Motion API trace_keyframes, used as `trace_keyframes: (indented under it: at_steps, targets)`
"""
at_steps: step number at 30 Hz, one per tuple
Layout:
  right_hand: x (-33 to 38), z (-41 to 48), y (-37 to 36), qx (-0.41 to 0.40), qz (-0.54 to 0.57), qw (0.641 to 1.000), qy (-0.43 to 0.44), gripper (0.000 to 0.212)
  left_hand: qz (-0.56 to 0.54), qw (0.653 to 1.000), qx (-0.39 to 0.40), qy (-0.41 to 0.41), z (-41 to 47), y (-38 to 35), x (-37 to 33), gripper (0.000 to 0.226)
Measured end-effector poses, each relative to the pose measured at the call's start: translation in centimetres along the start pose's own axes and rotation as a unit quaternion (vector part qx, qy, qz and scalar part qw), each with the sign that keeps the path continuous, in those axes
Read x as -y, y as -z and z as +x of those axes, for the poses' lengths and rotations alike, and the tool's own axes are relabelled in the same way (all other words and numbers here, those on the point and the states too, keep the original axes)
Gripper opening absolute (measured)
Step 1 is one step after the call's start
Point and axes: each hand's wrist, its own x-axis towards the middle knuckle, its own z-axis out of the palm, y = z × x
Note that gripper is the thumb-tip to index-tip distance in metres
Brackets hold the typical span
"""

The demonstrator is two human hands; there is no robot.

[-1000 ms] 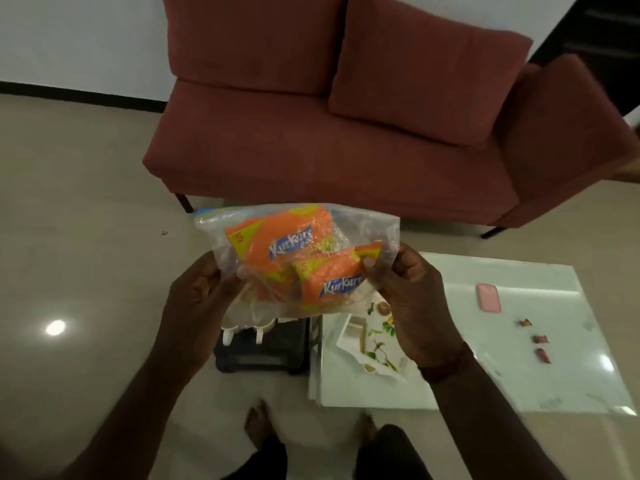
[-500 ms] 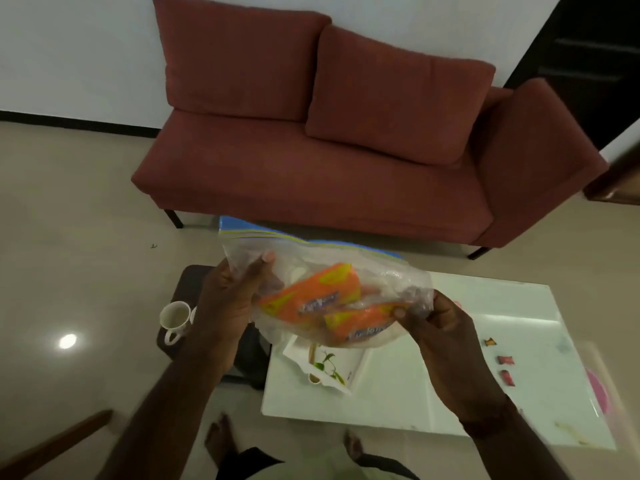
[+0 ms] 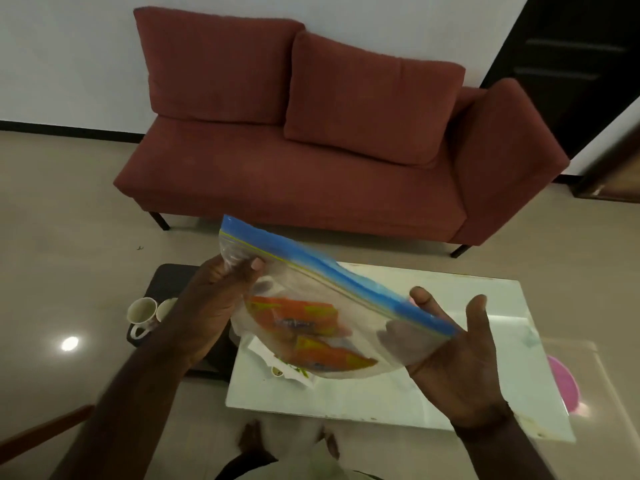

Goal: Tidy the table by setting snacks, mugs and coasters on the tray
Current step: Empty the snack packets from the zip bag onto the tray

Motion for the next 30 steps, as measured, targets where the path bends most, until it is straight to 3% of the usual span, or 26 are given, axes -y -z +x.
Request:
trace_keyframes:
  at_steps: [2,4,6,8,10,12,15,17,20,22,25,27,30]
  targets:
    - [0.7,0.2,-0.5,0.039,-0.041,0.998,-0.023,0.083,0.026,1.000,0.003,-0.003,0.1,-0.8,0.0,0.023]
    - [1.4,0.2,-1.4,0.075,-0.177,0.981,-0.025,0.071,0.059,0.998,0.013,-0.002,0.3,-1.5,0.1,0.020]
    - [1.8,0.2,-2.6,0.101,-0.374,0.922,0.010,0.046,0.092,0.995,0.031,0.006,0.6,-1.9,0.1,0.025]
    - [1.6,0.3,-3.9,0.111,-0.517,0.848,0.040,0.039,0.120,0.991,0.055,0.003,0.9,-2.3,0.0,0.029]
    - [0.8,0.6,-5.1,0.101,-0.612,0.780,0.088,0.034,0.129,0.989,0.074,-0.003,1.2,-2.5,0.0,0.025]
    - [0.0,1.2,-6.0,0.068,-0.654,0.742,0.133,0.019,0.136,0.987,0.087,-0.006,1.6,-2.4,-0.1,0.021]
    - [-0.8,2.1,-6.3,0.014,-0.640,0.751,0.162,0.020,0.141,0.985,0.097,-0.009,2.2,-1.9,-0.2,0.014]
    - [-1.1,2.6,-6.4,-0.010,-0.615,0.771,0.165,0.020,0.152,0.986,0.058,-0.028,2.6,-1.7,0.0,0.025]
    - [-1.8,3.6,-6.5,-0.040,-0.549,0.824,0.130,0.013,0.275,0.943,-0.155,-0.105,2.6,-1.9,1.3,0.058]
    - [-2.6,4.2,-6.4,-0.064,-0.510,0.853,0.093,0.010,0.308,0.918,-0.225,-0.108,1.7,-2.5,2.1,0.046]
    - [-4.0,4.9,-6.1,-0.087,-0.495,0.862,0.062,0.012,0.220,0.968,-0.123,0.014,0.4,-3.7,3.7,0.012]
    - [-4.8,5.1,-5.8,-0.089,-0.500,0.860,0.046,0.016,0.158,0.982,-0.083,0.068,-0.3,-4.5,4.4,0.011]
    - [-5.2,5.3,-5.5,-0.098,-0.457,0.884,0.005,0.021,0.154,0.982,-0.093,0.065,-0.7,-4.9,5.0,0.015]
